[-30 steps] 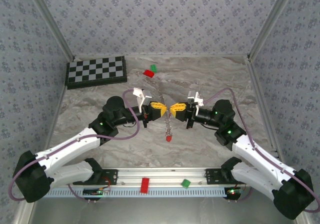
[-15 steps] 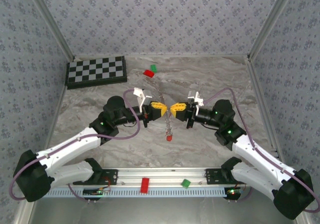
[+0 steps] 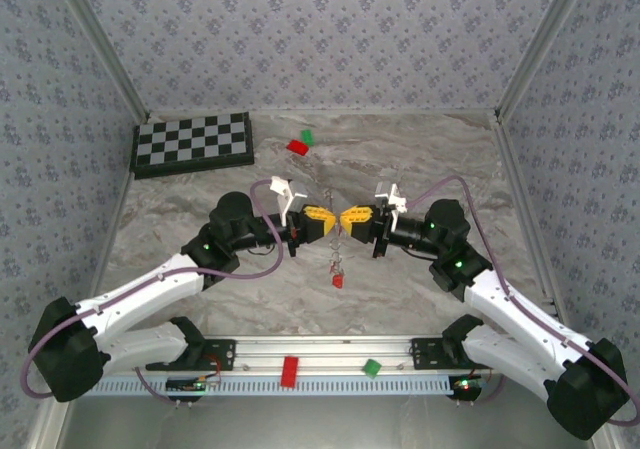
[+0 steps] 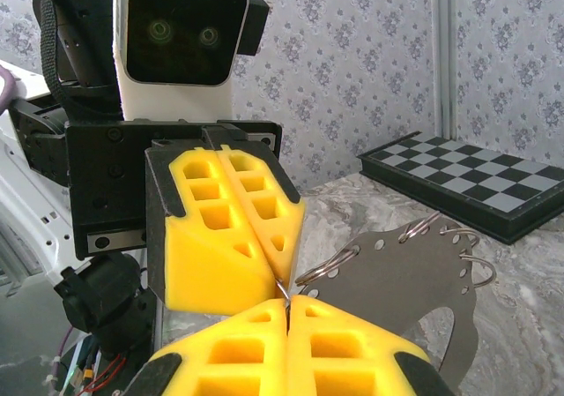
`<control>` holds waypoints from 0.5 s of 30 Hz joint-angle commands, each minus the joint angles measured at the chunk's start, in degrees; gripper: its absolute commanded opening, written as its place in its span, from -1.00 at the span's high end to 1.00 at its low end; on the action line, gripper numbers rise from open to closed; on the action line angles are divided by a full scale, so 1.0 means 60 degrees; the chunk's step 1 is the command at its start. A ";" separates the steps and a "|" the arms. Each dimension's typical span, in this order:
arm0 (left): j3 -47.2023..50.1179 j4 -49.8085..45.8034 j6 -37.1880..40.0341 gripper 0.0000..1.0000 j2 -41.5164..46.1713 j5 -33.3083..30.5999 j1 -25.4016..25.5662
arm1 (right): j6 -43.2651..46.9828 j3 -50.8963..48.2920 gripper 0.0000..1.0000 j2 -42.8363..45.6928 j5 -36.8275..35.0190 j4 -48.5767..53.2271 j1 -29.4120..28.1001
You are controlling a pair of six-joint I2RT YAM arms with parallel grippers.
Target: Put the keys on the keyring
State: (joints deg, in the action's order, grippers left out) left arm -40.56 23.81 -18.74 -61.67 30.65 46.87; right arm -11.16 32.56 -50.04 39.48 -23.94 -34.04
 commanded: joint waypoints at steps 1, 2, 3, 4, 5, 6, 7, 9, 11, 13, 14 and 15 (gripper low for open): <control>-0.0331 0.0326 -0.0084 1.00 -0.0051 0.0310 0.0127 | 0.0006 0.0433 1.00 0.0005 0.0429 -0.0079 -0.0149; -0.0324 0.0298 -0.0073 1.00 -0.0022 0.0245 0.0133 | 0.0047 0.0433 1.00 0.0040 0.0393 -0.0021 -0.0142; -0.0331 0.0247 -0.0062 1.00 -0.0005 0.0179 0.0129 | 0.0106 0.0433 1.00 0.0074 0.0344 0.0061 -0.0142; -0.0348 0.0185 -0.0040 1.00 0.0009 0.0138 0.0129 | 0.0170 0.0448 1.00 0.0127 0.0299 0.0153 -0.0142; -0.0392 0.0091 -0.0013 1.00 -0.0005 0.0098 0.0127 | 0.0214 0.0450 1.00 0.0184 0.0269 0.0216 -0.0141; -0.0458 -0.0075 0.0037 1.00 -0.0044 0.0098 0.0128 | 0.0261 0.0461 1.00 0.0231 0.0238 0.0289 -0.0142; -0.0520 -0.0203 0.0097 1.00 -0.0098 0.0080 0.0128 | 0.0302 0.0484 1.00 0.0286 0.0220 0.0360 -0.0142; -0.0573 -0.0275 0.0106 1.00 -0.0185 0.0062 0.0127 | 0.0362 0.0517 1.00 0.0344 0.0203 0.0465 -0.0142; -0.0665 -0.0420 0.0119 1.00 -0.0252 0.0005 0.0138 | 0.0408 0.0528 1.00 0.0406 0.0165 0.0544 -0.0142; -0.0691 -0.0482 0.0081 1.00 -0.0263 -0.0079 0.0131 | 0.0489 0.0553 1.00 0.0442 0.0181 0.0663 -0.0142; -0.0675 -0.0440 0.0052 1.00 -0.0255 -0.0137 0.0123 | 0.0535 0.0572 1.00 0.0455 0.0180 0.0725 -0.0142; -0.0660 -0.0397 0.0007 1.00 -0.0222 -0.0178 0.0134 | 0.0591 0.0578 1.00 0.0445 0.0159 0.0815 -0.0156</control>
State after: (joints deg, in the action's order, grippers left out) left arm -42.44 20.75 -18.70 -62.78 30.44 47.03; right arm -9.17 33.28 -48.36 38.35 -19.55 -34.04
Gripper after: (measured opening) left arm 0.045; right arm 0.039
